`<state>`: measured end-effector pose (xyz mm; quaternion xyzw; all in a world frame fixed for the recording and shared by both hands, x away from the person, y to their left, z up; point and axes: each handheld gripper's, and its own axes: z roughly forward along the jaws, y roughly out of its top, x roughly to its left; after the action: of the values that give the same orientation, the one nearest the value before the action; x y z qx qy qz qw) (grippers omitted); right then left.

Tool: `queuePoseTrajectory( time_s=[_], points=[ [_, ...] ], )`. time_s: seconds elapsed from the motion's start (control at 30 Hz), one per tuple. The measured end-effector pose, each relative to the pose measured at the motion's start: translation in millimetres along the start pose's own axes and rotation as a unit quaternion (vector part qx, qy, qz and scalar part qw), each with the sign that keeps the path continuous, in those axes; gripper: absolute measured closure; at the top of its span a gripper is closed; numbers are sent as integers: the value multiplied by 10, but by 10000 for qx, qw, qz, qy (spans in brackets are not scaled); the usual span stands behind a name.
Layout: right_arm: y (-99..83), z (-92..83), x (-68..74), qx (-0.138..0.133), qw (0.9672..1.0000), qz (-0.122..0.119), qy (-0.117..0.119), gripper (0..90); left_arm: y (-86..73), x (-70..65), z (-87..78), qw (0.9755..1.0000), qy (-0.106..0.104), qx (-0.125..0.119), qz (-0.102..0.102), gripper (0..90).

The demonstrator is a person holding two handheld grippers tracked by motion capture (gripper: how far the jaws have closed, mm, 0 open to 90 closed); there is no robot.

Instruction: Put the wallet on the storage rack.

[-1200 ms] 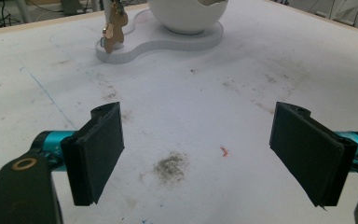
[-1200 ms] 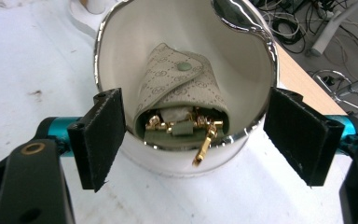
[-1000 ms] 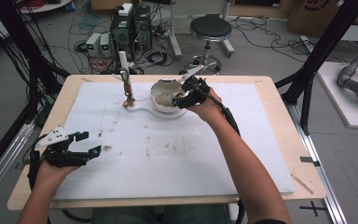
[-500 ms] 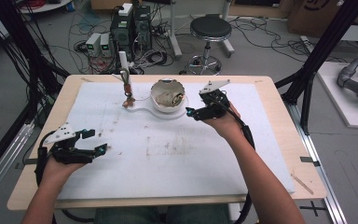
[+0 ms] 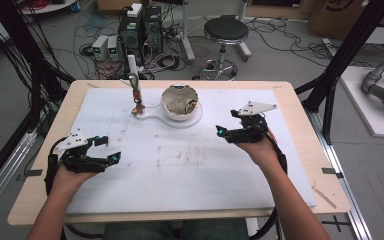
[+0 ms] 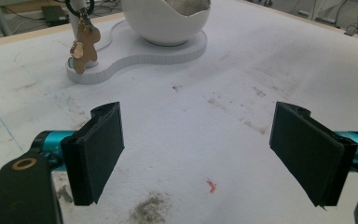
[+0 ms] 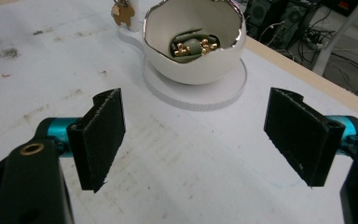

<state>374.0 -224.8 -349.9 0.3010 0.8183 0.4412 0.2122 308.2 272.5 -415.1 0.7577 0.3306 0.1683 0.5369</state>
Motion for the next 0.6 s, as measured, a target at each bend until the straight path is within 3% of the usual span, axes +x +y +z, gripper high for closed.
queuePoseTrajectory(
  time_s=[0.6],
  points=[
    [-673, -280, -125, -326, 9972, 598, -305, 203, 3, -2, 4, 10000, 42, -86, -6, 175]
  ],
)
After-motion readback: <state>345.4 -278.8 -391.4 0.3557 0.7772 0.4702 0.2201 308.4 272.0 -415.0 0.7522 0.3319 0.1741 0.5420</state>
